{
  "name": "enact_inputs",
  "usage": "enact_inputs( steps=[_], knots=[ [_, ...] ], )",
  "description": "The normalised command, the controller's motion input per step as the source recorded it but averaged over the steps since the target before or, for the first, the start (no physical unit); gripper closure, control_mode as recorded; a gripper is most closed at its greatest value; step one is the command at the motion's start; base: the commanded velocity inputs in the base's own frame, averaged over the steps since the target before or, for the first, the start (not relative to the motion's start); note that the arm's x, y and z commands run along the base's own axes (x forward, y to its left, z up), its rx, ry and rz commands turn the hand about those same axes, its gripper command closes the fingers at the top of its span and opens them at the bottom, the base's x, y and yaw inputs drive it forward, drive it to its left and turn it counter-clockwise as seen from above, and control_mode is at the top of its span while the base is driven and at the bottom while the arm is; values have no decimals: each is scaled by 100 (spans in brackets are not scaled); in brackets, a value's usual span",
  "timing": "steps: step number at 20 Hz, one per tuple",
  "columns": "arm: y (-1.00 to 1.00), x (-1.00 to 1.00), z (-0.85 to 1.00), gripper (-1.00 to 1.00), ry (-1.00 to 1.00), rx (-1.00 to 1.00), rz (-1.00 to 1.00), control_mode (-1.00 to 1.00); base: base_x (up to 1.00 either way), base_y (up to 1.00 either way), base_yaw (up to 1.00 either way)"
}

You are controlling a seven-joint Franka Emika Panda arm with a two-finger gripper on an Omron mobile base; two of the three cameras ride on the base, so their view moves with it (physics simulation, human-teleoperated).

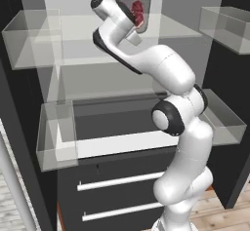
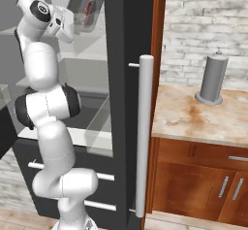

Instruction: Place the tupperware containing the steak and garlic meal in the microwave. Close the microwave door and press the start button to reheat the meal.

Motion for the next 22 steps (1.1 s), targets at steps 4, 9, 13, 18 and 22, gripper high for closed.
enact_inputs(
  steps=[4,9,13,18,22],
  knots=[
    [23,-50,49,100,6,0,0,-100,0,0,0],
    [42,-67,48,100,19,-1,0,-100,0,0,0],
    [35,-82,-24,100,3,-9,0,-100,0,0,0],
    [0,-100,-91,100,-5,-5,0,-100,0,0,0],
    [-28,-79,-100,100,-24,0,0,-100,0,0,0]
  ],
)
